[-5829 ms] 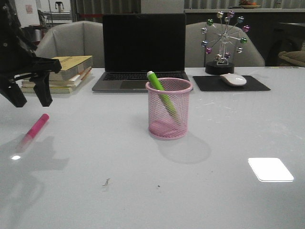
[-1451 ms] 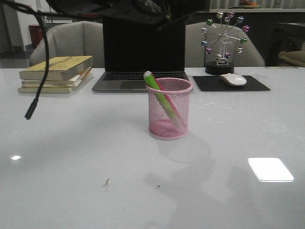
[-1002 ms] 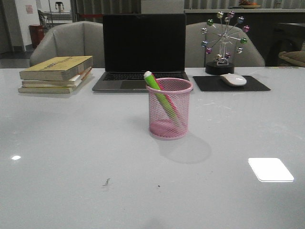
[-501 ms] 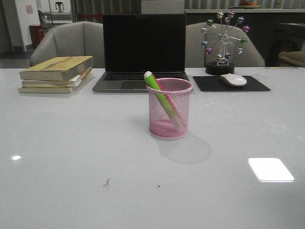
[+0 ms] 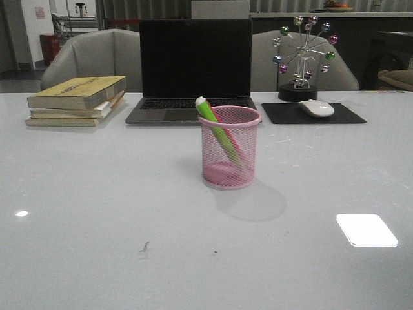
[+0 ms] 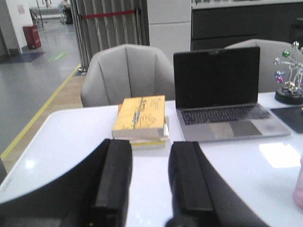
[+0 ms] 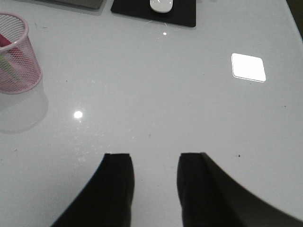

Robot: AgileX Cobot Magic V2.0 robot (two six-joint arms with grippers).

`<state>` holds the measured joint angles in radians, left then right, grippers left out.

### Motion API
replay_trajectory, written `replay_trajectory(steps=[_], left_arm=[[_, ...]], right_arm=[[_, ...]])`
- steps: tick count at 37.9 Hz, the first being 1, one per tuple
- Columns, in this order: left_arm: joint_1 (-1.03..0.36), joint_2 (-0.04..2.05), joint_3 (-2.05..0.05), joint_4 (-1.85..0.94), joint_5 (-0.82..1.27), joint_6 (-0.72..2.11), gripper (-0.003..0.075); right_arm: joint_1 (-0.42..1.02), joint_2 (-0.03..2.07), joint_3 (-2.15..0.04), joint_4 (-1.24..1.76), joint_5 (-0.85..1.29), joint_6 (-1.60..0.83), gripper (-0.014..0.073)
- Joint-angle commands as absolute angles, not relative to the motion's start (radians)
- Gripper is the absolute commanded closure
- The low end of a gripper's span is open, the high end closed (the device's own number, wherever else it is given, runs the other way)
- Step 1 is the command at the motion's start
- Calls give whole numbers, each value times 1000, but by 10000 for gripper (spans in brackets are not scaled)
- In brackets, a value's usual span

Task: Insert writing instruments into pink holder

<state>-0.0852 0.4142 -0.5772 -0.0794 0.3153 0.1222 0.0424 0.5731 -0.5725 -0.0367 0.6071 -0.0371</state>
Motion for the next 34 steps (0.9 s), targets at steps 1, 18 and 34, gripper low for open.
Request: replay_trajectory(steps=[1, 18, 34], left_arm=[[-83, 394, -580, -86, 254, 115, 440], [-83, 390, -569, -93, 245, 115, 440], [-83, 390, -569, -93, 245, 115, 440]], right_arm=[[38, 571, -600, -51, 533, -44, 228], [38, 571, -600, -51, 533, -44, 288], [38, 571, -600, -50, 533, -44, 561]])
